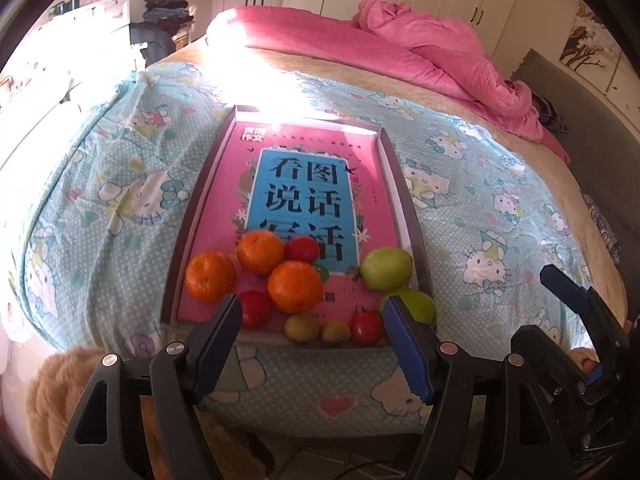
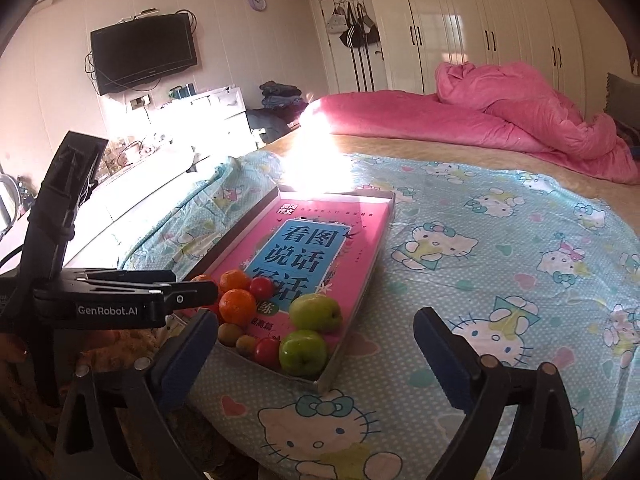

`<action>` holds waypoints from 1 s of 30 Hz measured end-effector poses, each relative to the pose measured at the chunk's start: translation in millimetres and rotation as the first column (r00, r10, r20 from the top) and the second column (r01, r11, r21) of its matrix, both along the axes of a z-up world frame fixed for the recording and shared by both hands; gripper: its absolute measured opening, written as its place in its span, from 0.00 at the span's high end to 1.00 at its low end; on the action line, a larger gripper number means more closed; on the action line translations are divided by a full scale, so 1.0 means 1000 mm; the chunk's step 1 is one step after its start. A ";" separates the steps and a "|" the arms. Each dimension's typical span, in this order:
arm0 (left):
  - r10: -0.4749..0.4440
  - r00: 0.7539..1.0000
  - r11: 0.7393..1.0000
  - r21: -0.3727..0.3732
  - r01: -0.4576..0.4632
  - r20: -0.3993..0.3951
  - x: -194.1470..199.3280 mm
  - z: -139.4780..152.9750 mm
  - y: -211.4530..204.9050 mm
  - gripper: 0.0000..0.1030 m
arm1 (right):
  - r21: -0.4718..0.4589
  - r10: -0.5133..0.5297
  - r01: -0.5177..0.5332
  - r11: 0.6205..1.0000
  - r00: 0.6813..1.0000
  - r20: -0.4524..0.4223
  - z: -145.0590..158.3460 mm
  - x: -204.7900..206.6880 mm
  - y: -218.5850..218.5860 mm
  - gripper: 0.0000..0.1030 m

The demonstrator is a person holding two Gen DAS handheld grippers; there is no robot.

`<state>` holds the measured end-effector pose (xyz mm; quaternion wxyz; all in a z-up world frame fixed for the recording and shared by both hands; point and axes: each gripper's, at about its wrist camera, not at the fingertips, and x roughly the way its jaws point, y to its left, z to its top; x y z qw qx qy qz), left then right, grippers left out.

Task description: Organize fruits

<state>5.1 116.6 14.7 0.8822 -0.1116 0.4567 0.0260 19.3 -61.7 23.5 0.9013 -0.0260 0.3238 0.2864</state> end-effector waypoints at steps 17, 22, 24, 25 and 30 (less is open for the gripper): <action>0.005 0.998 0.999 0.046 -0.002 -0.068 -0.043 -0.020 -0.031 0.28 | -0.025 -0.004 0.002 1.000 0.997 -0.074 -0.014 -0.040 -0.027 0.01; 0.004 0.998 0.999 0.051 0.000 -0.066 -0.042 -0.020 -0.031 0.28 | -0.026 -0.021 0.019 0.999 0.996 -0.081 -0.016 -0.037 -0.029 0.01; 0.001 0.998 0.998 0.060 0.002 -0.064 -0.042 -0.020 -0.032 0.28 | -0.033 -0.022 0.020 0.999 0.997 -0.078 -0.016 -0.036 -0.028 0.01; 0.001 0.998 0.998 0.063 0.003 -0.063 -0.042 -0.019 -0.032 0.28 | -0.036 -0.021 0.019 0.999 0.997 -0.079 -0.016 -0.036 -0.028 0.01; -0.001 0.998 0.998 0.064 0.004 -0.057 -0.042 -0.018 -0.032 0.28 | -0.042 -0.019 0.015 0.999 0.996 -0.084 -0.018 -0.036 -0.025 0.01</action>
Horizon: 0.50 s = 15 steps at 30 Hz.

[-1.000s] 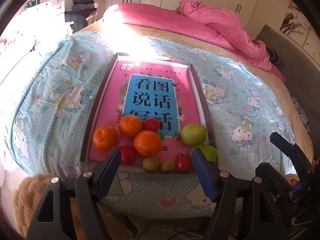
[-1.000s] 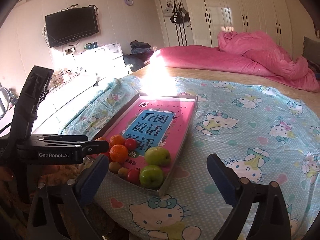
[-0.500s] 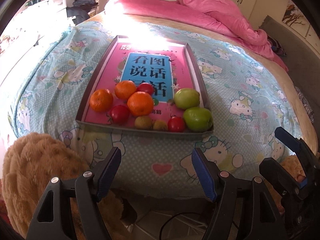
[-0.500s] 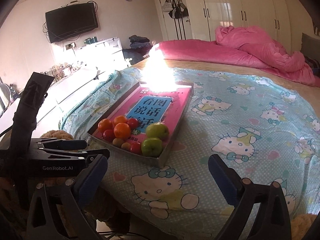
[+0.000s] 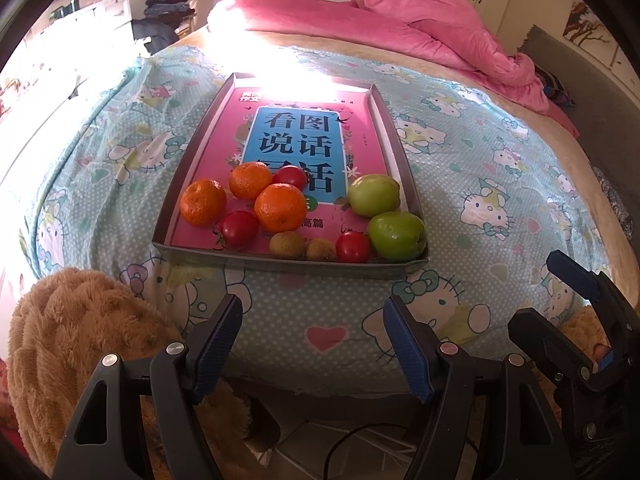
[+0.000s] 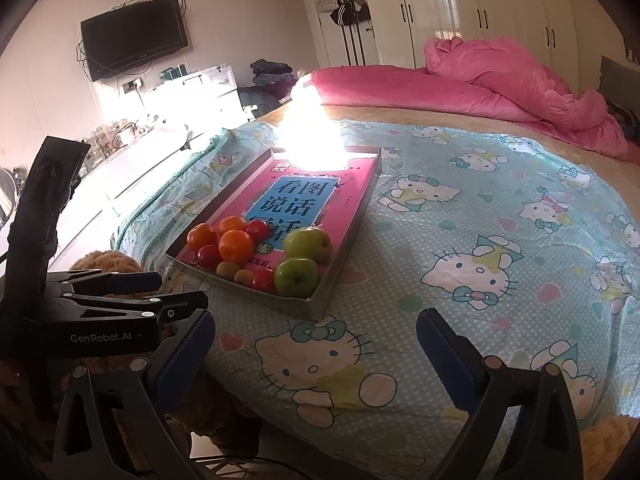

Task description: Organize fruits

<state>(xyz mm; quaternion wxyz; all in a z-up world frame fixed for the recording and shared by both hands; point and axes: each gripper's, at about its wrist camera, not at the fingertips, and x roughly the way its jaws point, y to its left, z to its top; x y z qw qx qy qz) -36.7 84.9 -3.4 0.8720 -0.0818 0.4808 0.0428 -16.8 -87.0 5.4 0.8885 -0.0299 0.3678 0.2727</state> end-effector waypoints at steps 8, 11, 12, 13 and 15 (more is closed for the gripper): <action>0.006 1.000 1.000 0.004 -0.006 0.016 -0.001 0.003 0.001 0.28 | -0.008 0.005 -0.004 1.000 1.000 0.019 0.003 -0.001 0.002 0.01; 0.009 1.000 1.000 0.005 -0.009 0.021 -0.001 0.004 0.002 0.28 | -0.015 0.007 -0.007 1.000 1.000 0.025 0.002 -0.002 0.003 0.01; 0.010 1.000 1.000 0.004 -0.010 0.023 -0.001 0.005 0.002 0.28 | -0.017 0.006 -0.006 1.000 1.000 0.026 0.002 -0.002 0.004 0.01; 0.010 1.000 1.000 0.003 -0.010 0.022 -0.001 0.004 0.002 0.28 | -0.017 0.006 -0.006 1.000 1.000 0.024 0.002 -0.001 0.003 0.01; 0.011 1.000 1.000 0.005 -0.011 0.021 -0.001 0.005 0.002 0.28 | -0.017 0.004 -0.004 1.000 1.000 0.023 0.002 -0.001 0.003 0.01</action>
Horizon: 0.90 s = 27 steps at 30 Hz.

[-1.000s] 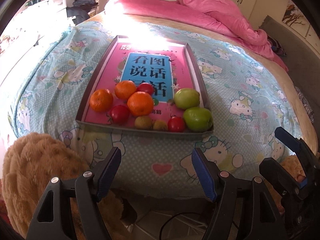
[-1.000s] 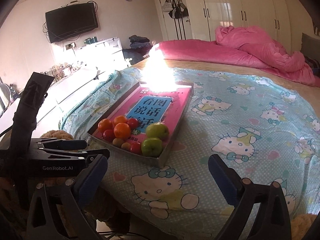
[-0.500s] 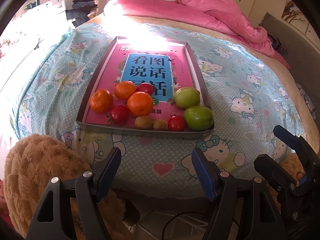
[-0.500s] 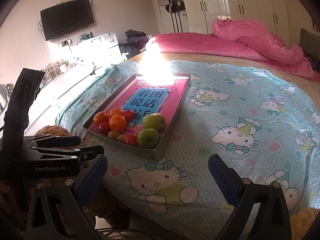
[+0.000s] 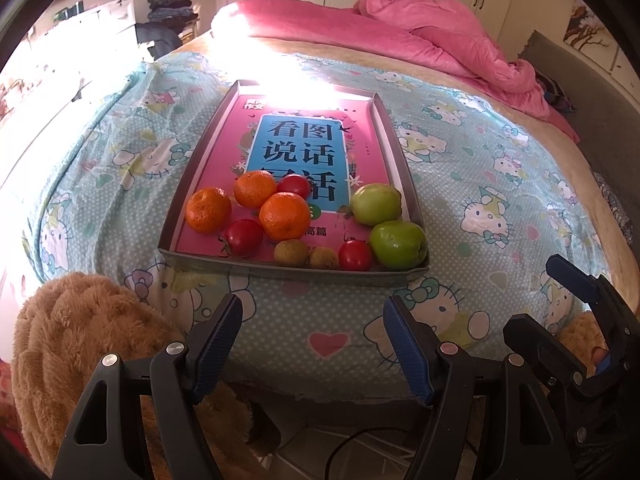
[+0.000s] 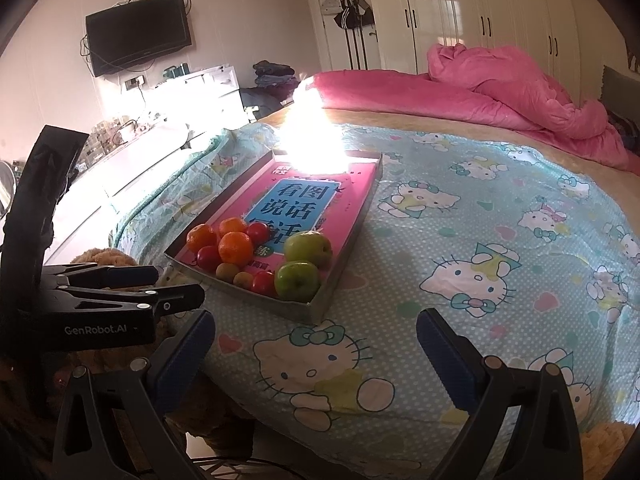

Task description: Organize fruits

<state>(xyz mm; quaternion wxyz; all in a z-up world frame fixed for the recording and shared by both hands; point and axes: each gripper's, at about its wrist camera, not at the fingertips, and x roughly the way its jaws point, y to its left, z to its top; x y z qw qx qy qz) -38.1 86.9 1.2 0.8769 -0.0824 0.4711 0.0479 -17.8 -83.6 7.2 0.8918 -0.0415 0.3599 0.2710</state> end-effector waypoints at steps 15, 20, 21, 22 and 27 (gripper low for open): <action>0.000 1.000 1.000 -0.006 0.000 0.007 -0.001 0.001 0.000 0.28 | -0.008 0.003 -0.003 1.000 1.000 0.004 -0.001 0.000 0.001 0.01; -0.001 1.000 1.000 -0.005 0.001 0.004 0.000 0.001 0.001 0.28 | -0.009 0.004 -0.004 1.000 1.000 0.006 -0.001 0.000 0.002 0.01; -0.001 1.000 1.000 -0.003 0.001 0.004 -0.001 0.001 0.001 0.28 | -0.009 0.004 -0.004 1.000 1.000 0.005 -0.001 0.000 0.002 0.01; -0.001 1.000 1.000 -0.003 0.001 0.004 -0.001 0.001 0.001 0.28 | -0.009 0.004 -0.004 1.000 1.000 0.005 -0.001 0.000 0.002 0.01; -0.001 1.000 1.000 -0.003 0.001 0.004 0.000 0.001 0.001 0.28 | -0.010 0.004 -0.004 1.000 1.000 0.005 -0.001 0.000 0.002 0.01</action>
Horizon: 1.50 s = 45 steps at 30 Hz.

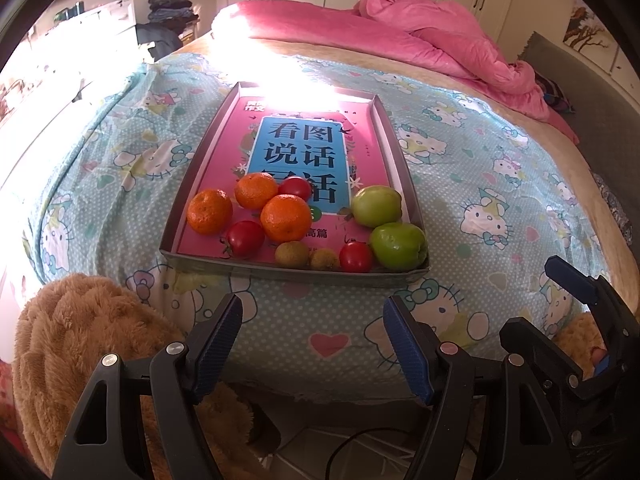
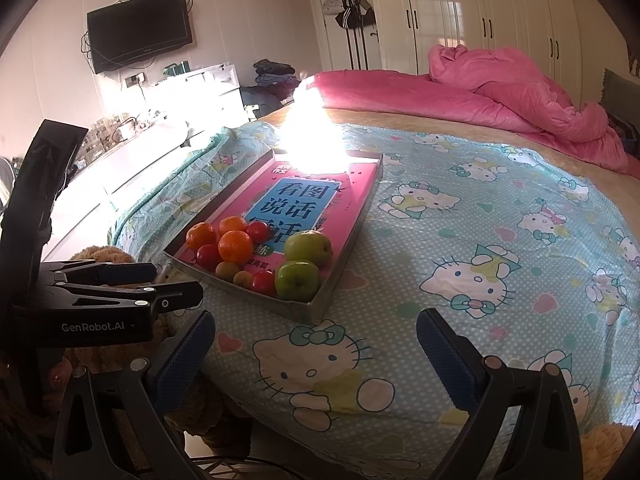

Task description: Organize fruits

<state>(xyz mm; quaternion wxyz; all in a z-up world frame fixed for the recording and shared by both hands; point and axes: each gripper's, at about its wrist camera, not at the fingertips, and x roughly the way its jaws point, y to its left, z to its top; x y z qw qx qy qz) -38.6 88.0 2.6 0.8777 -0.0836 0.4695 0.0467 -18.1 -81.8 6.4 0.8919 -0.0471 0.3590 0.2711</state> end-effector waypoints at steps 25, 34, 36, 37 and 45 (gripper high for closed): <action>0.002 1.000 1.000 0.001 -0.002 -0.005 0.001 -0.002 0.001 0.28 | -0.003 0.000 0.000 1.000 1.000 0.002 0.000 0.000 0.000 0.01; 0.012 1.000 1.000 0.013 -0.012 -0.010 0.001 -0.003 0.001 0.28 | -0.003 -0.004 0.004 1.000 1.000 -0.001 0.000 0.000 -0.001 0.01; 0.015 1.000 1.000 0.014 -0.014 -0.011 0.002 -0.003 0.002 0.28 | -0.003 -0.007 0.007 1.000 1.000 -0.002 0.000 0.001 -0.002 0.01; 0.016 1.000 1.000 0.014 -0.016 -0.011 0.003 -0.002 0.003 0.28 | -0.001 -0.012 0.012 1.000 1.000 -0.001 0.000 0.002 -0.004 0.01; 0.080 0.997 0.996 -0.034 -0.080 -0.011 0.015 -0.003 0.030 0.28 | 0.007 -0.095 0.095 0.995 0.995 0.006 0.003 0.020 -0.029 0.01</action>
